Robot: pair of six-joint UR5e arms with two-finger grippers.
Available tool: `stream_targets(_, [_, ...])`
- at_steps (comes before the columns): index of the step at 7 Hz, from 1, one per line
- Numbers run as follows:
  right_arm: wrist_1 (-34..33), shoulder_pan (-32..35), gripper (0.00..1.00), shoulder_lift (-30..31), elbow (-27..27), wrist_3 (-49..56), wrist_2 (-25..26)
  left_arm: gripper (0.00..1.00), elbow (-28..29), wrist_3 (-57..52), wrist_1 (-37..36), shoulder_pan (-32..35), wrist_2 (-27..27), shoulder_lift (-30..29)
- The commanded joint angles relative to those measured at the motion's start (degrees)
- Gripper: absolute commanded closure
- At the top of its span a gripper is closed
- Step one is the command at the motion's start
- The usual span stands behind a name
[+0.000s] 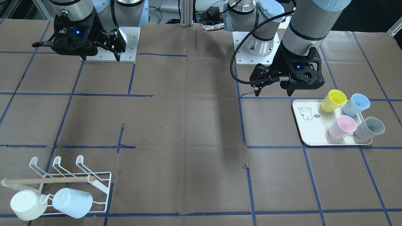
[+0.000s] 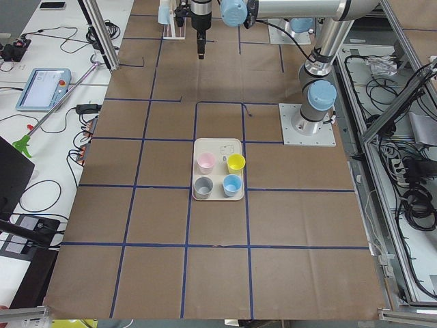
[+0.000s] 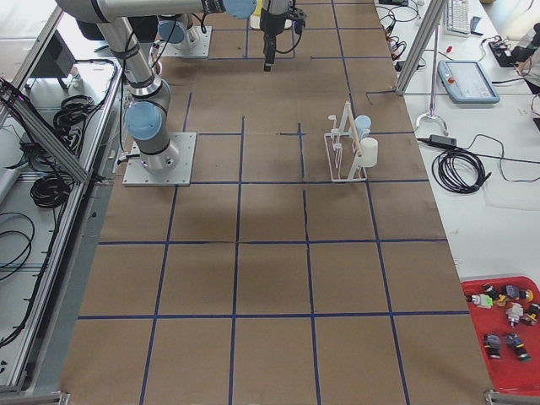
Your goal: Transfer IKEA cup to right arm and place on rack
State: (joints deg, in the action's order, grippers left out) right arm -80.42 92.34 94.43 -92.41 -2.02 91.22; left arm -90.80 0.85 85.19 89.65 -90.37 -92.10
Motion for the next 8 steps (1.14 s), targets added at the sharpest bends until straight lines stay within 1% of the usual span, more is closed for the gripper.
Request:
stream_targets(1, [-0.26, 0.38, 0.0, -0.55, -0.14, -1.49, -0.34, 0.0, 0.0, 0.03, -0.02, 0.0, 0.1, -0.01])
stream_targets(4, [-2.1, 2.14, 0.0, -1.17, -0.22, -1.49, -0.34, 0.0, 0.0, 0.03, -0.02, 0.0, 0.02, -0.01])
stream_targets(8, [-2.81, 2.14, 0.0, -1.26, -0.22, -0.79, -0.34, 0.0, 0.0, 0.03, -0.02, 0.0, -0.16, -0.18])
